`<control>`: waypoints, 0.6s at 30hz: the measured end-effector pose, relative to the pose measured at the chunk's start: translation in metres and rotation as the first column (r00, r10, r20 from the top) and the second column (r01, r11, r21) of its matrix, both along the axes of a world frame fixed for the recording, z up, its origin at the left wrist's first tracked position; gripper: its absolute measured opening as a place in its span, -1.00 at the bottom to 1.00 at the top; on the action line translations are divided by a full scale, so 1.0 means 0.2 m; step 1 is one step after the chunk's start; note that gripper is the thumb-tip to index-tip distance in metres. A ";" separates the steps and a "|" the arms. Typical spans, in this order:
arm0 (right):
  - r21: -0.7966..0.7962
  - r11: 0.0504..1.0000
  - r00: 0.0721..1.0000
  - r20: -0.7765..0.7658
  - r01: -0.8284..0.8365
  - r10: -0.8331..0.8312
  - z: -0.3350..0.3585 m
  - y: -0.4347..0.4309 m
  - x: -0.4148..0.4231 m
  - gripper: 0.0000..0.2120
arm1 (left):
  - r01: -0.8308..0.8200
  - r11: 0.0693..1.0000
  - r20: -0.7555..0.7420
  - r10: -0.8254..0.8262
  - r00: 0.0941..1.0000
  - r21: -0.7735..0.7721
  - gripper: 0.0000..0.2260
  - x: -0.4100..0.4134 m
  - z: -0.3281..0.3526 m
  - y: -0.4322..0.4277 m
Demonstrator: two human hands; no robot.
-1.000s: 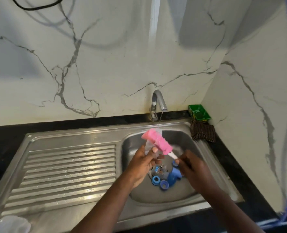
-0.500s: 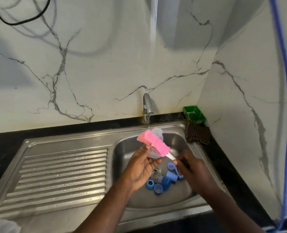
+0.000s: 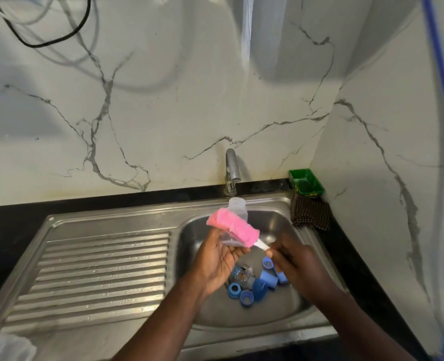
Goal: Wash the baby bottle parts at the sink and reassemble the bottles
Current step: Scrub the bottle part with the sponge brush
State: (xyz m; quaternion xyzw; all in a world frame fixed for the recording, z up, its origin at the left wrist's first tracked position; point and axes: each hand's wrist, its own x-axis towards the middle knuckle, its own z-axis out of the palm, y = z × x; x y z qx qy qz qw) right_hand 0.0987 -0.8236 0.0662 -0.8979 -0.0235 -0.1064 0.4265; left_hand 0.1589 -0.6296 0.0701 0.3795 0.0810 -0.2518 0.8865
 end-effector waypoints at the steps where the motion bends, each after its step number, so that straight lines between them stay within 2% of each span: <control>1: -0.003 1.000 1.000 0.010 0.002 -0.002 0.00 0.00 0.00 -0.90 | 0.006 1.000 -0.005 -0.007 1.000 -0.027 -0.64 0.00 0.01 0.00; 4: 0.049 0.993 0.992 0.059 0.111 -0.113 0.00 0.00 0.02 -0.92 | 0.029 0.995 -0.033 -0.032 0.999 -0.095 -0.60 0.00 0.02 0.00; 7: 0.019 0.999 0.996 0.083 -0.034 0.032 -0.01 0.01 -0.02 -0.88 | -0.002 0.989 -0.044 -0.005 0.999 -0.147 -0.65 0.00 0.01 0.00; 8: 0.018 0.998 0.995 0.080 -0.056 0.054 -0.02 0.02 -0.03 -0.86 | -0.006 0.992 -0.032 0.002 0.999 -0.125 -0.65 0.00 0.00 0.00; 12: 0.040 0.998 0.993 0.109 0.050 -0.054 -0.04 0.00 -0.03 -0.80 | 0.010 1.000 0.004 -0.010 1.000 0.006 -0.66 -0.02 -0.01 0.00; 15: -0.081 0.996 0.994 0.098 -0.045 0.053 -0.05 0.02 -0.04 -0.85 | -0.011 1.000 0.003 0.011 1.000 0.008 -0.72 -0.03 -0.01 0.00; 18: -0.003 0.994 0.992 0.069 0.109 -0.109 -0.07 0.00 -0.02 -0.88 | -0.018 0.999 -0.008 0.018 1.000 0.038 -0.72 -0.03 -0.01 0.00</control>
